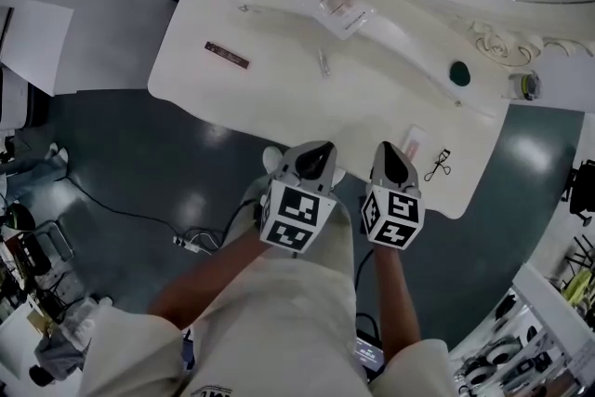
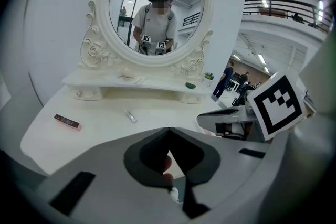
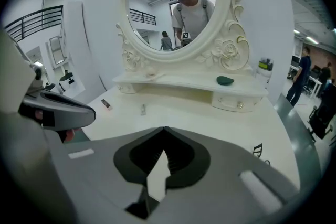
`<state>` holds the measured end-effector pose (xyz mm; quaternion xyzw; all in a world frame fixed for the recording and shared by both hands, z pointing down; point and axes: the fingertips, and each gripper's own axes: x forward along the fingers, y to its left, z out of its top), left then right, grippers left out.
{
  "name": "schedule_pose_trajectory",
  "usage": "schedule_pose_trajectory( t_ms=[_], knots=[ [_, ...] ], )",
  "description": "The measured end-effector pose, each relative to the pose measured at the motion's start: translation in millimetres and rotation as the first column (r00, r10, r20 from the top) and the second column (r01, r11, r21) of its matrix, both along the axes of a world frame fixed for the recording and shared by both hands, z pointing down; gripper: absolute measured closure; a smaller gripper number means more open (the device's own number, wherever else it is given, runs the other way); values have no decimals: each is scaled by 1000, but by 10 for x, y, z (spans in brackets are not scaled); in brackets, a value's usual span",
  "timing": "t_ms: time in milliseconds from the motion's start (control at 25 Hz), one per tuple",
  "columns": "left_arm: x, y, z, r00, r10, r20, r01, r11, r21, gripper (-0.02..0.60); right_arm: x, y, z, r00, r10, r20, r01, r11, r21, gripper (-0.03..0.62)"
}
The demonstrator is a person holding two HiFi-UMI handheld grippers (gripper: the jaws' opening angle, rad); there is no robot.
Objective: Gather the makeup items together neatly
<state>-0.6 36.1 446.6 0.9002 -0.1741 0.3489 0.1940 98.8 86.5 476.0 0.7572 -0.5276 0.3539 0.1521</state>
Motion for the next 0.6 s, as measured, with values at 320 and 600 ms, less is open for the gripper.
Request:
schedule_pose_trajectory(
  t_ms=[320,600],
  knots=[
    [-307,-205,0,1000,-21,-2,21,1000,0,577,-317,-259,-21,999,-42,-3,42,999,1,591],
    [-617,-471,1,998,-63,-5,63,998,9,577,-610,-468,-35,997,-81,-1,81,997,4,591]
  ],
)
